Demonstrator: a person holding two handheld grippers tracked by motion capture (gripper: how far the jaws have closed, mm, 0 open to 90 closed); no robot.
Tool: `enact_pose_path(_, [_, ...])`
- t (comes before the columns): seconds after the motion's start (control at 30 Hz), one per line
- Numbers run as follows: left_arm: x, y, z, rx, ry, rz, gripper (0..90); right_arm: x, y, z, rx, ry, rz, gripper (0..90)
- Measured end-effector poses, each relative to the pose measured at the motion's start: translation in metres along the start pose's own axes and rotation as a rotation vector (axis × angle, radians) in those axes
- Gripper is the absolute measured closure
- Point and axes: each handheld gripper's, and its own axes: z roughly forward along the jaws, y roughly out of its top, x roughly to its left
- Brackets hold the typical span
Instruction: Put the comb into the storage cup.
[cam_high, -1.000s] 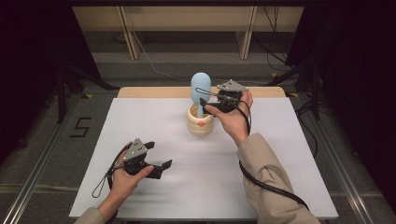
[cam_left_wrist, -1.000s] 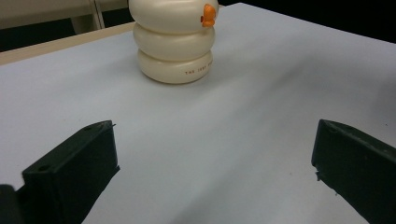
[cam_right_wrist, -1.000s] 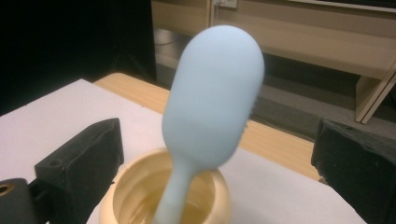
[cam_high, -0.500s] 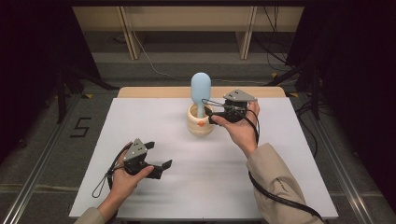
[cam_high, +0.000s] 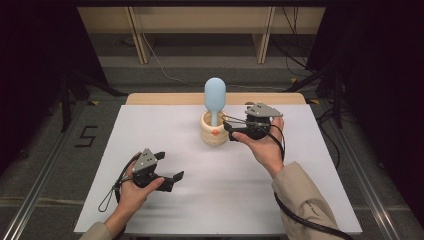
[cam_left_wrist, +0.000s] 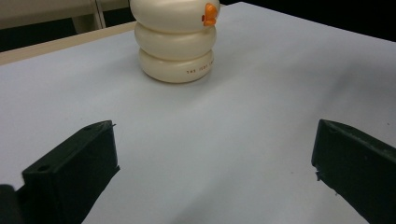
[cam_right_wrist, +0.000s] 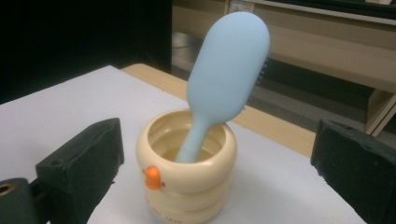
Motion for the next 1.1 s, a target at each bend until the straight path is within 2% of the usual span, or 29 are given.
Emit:
enact_pose_path(0.2, [0.0,0.0,0.0,-0.001,0.002,-0.004,0.0,-0.003,-0.005,-0.013,-0.002,0.009,0.004,3.2])
enact_pose_path(0.7, [0.0,0.0,0.0,0.0,0.002,-0.003,0.0,-0.012,-0.017,-0.042,-0.009,-0.008,-0.004,4.7])
enact_pose_path(1.1, [0.0,0.0,0.0,0.001,0.003,-0.003,0.0,-0.016,-0.031,-0.056,0.01,-0.011,-0.018,4.6])
